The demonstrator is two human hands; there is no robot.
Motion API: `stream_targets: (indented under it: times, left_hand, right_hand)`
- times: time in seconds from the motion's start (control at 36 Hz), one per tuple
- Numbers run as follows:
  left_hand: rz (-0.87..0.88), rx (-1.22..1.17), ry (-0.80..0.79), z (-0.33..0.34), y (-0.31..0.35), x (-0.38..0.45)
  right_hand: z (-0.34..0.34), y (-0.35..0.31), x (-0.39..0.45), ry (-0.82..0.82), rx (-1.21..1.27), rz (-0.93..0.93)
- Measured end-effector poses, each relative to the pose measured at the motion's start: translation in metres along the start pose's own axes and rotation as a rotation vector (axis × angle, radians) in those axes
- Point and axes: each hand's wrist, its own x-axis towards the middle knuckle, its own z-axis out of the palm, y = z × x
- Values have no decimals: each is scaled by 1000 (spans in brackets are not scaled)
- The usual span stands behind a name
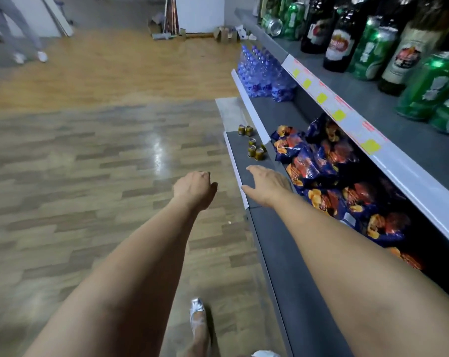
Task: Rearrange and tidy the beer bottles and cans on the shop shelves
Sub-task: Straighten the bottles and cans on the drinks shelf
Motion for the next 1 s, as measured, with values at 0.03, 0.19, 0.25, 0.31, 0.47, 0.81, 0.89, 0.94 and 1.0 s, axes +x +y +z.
stream_targets:
  times: [0.03, 0.19, 0.25, 0.31, 0.47, 0.81, 0.89, 0.94, 1.0]
  left_hand:
    - [-1, 1, 3, -2, -6, 15]
    - [21, -1, 29, -24, -42, 118]
    - [29, -18, 32, -32, -52, 153]
    - [43, -31, 37, -40, -63, 185]
    - [61, -25, 27, -52, -86, 271]
    - [110, 15, 21, -57, -87, 461]
    - [132, 18, 44, -68, -79, 516]
    - [152, 16, 52, -76, -76, 552]
    - [162, 27, 54, -83, -74, 586]
  right_hand:
    - [-2, -2, 17, 5, -4, -3]
    - [-24, -14, 121, 51, -48, 25]
    - [-31, -20, 157, 67, -51, 33]
    - [-36, -28, 190, 77, -32, 51]
    - [-44, -44, 276, 57, 6, 70]
    - [-67, -22, 463, 116, 14, 90]
    - [-76, -11, 516, 128, 3, 81]
    - [-84, -3, 548, 125, -4, 74]
    - [-93, 3, 579, 128, -7, 76]
